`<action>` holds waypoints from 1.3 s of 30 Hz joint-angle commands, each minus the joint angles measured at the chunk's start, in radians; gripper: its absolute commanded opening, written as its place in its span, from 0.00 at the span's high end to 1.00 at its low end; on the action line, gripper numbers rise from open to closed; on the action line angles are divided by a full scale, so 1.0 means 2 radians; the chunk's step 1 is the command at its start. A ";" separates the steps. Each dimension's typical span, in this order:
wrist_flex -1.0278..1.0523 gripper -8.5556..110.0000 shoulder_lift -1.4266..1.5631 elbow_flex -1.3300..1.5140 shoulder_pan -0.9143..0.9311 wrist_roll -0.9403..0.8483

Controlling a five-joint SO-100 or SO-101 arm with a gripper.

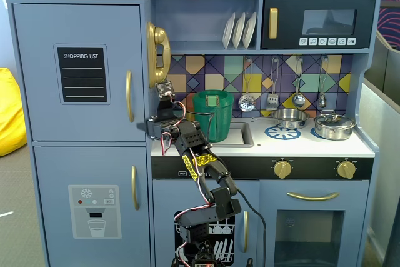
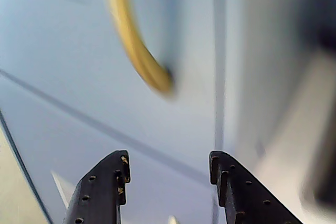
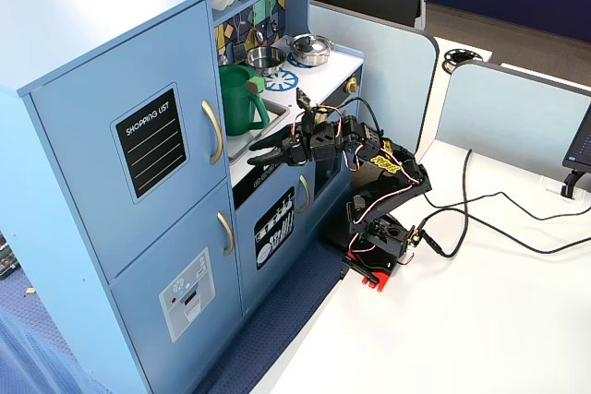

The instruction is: Open the left cabinet door

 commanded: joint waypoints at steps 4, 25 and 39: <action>-0.155 0.83 -0.016 -0.004 -0.014 -0.023; -0.230 0.85 -0.143 -0.069 -0.051 -0.065; -0.279 0.86 -0.101 0.009 -0.174 -0.219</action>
